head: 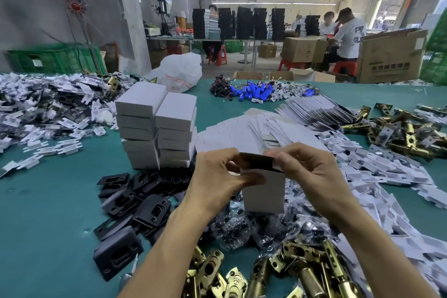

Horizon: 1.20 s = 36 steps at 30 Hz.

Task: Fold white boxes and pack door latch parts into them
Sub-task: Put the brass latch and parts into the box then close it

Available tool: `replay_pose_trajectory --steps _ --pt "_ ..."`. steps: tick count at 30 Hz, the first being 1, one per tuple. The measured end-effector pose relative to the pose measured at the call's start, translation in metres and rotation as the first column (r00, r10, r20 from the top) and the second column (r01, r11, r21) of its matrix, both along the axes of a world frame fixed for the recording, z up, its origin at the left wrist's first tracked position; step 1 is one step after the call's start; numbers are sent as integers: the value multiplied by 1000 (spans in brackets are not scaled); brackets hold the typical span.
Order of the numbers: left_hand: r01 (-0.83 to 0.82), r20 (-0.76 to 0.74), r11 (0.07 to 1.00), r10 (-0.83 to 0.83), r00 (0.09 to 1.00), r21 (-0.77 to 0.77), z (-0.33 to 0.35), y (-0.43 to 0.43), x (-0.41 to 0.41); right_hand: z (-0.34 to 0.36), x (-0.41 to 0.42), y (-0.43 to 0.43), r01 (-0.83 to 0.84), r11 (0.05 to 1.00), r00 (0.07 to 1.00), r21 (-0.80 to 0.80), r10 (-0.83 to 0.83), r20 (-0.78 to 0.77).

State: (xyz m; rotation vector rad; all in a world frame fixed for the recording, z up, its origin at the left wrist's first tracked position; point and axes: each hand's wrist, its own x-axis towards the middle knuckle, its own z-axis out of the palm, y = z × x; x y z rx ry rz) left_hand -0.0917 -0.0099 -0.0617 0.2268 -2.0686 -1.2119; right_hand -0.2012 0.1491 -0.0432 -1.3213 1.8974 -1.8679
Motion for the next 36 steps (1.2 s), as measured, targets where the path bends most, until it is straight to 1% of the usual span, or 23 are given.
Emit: replay_pose_trajectory --steps 3,5,6,8,12,15,18,21,23,29,33,36 --pt "-61 14 997 61 998 56 -1 1 -1 4 -1 2 -4 1000 1000 15 4 -4" --pt "-66 23 997 66 998 38 -2 0 -1 5 -1 4 -19 999 1000 39 18 14" --pt "-52 23 998 51 998 38 -2 0 -1 6 -1 4 -18 999 999 45 16 31" --pt "-17 32 996 14 999 85 -1 0 -1 6 -1 3 -7 999 999 48 5 41" --pt "42 75 973 -61 995 227 2 -2 1 1 2 -1 49 998 999 40 -50 9" --pt "60 81 967 -82 993 249 6 -3 2 1 2 -2 106 994 993 35 -105 -45" --pt "79 75 957 -104 992 279 8 -2 2 3 2 -2 163 987 985 17 -161 -61" --pt "114 33 934 -133 991 338 9 -1 1 4 3 -3 175 985 982 -12 -175 -66" --pt "155 7 914 -170 985 375 10 -1 1 3 4 -4 183 983 980 -4 -183 -81" --pt "162 28 940 -179 983 300 7 -2 0 2 -4 3 121 992 987 47 -115 -112" --pt "154 23 949 -167 986 273 4 -3 1 4 -5 7 125 984 974 124 -98 -206" --pt "166 39 955 -181 983 244 4 -3 2 6 -5 9 86 984 969 157 -46 -241"
